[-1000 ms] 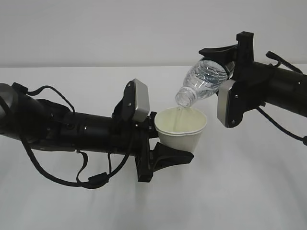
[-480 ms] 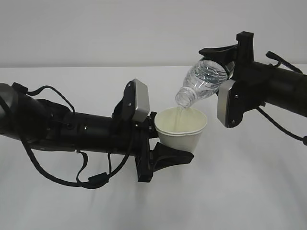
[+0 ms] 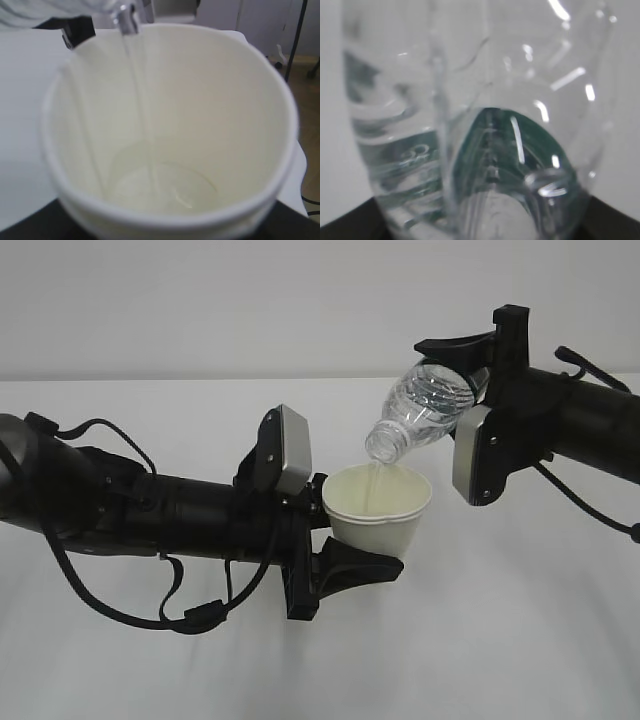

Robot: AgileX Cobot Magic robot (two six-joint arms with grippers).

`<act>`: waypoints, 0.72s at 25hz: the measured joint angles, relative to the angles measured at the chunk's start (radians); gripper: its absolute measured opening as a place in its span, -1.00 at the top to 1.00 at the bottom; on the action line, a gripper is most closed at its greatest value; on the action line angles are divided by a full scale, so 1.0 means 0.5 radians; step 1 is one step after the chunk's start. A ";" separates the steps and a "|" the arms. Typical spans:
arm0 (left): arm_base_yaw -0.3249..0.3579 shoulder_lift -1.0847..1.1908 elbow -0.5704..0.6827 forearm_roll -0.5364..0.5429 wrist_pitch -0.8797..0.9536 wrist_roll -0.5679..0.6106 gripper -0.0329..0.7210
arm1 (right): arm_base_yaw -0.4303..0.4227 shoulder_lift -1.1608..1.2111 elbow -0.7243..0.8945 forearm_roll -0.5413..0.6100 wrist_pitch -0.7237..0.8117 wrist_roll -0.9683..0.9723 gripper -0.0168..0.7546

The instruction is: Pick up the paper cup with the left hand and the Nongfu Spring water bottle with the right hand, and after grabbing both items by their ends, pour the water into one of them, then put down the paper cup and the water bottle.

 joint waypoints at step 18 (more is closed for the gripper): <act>0.000 0.000 0.000 0.000 0.000 0.000 -0.23 | 0.000 0.000 0.000 0.000 -0.014 -0.004 -0.20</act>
